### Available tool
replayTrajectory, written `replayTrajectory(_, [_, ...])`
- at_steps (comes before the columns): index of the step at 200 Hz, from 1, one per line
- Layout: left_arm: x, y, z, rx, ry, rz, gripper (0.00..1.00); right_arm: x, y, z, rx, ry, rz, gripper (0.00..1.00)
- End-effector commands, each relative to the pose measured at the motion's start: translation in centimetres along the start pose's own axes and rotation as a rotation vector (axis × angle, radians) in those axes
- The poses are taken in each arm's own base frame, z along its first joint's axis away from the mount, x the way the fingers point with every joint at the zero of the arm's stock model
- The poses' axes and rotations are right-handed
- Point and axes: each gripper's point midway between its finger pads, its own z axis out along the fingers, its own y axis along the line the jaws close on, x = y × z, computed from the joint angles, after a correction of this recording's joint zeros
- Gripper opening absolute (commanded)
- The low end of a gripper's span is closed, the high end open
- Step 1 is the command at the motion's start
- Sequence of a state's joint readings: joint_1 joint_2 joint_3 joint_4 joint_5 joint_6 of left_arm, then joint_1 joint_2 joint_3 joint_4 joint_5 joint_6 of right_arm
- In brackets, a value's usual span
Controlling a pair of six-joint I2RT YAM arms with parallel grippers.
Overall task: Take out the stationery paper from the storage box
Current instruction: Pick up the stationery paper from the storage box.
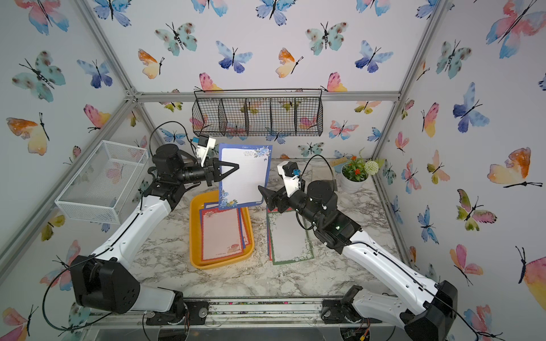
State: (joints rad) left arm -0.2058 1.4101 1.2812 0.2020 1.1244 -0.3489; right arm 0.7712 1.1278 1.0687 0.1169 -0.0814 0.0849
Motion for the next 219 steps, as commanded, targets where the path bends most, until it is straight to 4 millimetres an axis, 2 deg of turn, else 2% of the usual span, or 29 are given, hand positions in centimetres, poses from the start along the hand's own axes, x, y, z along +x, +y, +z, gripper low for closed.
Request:
replayTrajectory(1, [-1.9, -2.2, -1.2, 0.065, -0.052, 0.063, 0.00, -3.1, 0.1, -0.1, -0.056, -0.099, -0.010, 0.87])
replayTrajectory(39, [-2.6, -3.3, -2.3, 0.108, -0.106, 0.060, 0.00, -3.6, 0.1, 0.3, -0.180, -0.142, -0.009, 0.84])
replayTrajectory(61, [-2.6, -3.6, -2.4, 0.114, -0.113, 0.052, 0.00, -3.6, 1.1, 0.9, -0.283, -0.139, -0.018, 0.82])
replayTrajectory(110, [-2.6, -4.9, -3.0, 0.127, -0.140, 0.067, 0.00, -3.7, 0.8, 1.8, -0.349, -0.181, -0.034, 0.80])
replayTrajectory(173, [-2.4, -5.5, -3.2, 0.135, -0.152, 0.063, 0.00, -3.6, 3.4, 2.7, -0.574, -0.173, -0.048, 0.74])
replayTrajectory(202, [-2.5, -6.2, -3.5, 0.138, -0.160, 0.079, 0.00, -3.9, 4.1, 2.5, -0.634, -0.179, -0.035, 0.67])
replayTrajectory(219, [-2.4, -6.5, -3.6, 0.138, -0.161, 0.085, 0.00, -3.8, 4.4, 2.4, -0.662, -0.169, -0.022, 0.59])
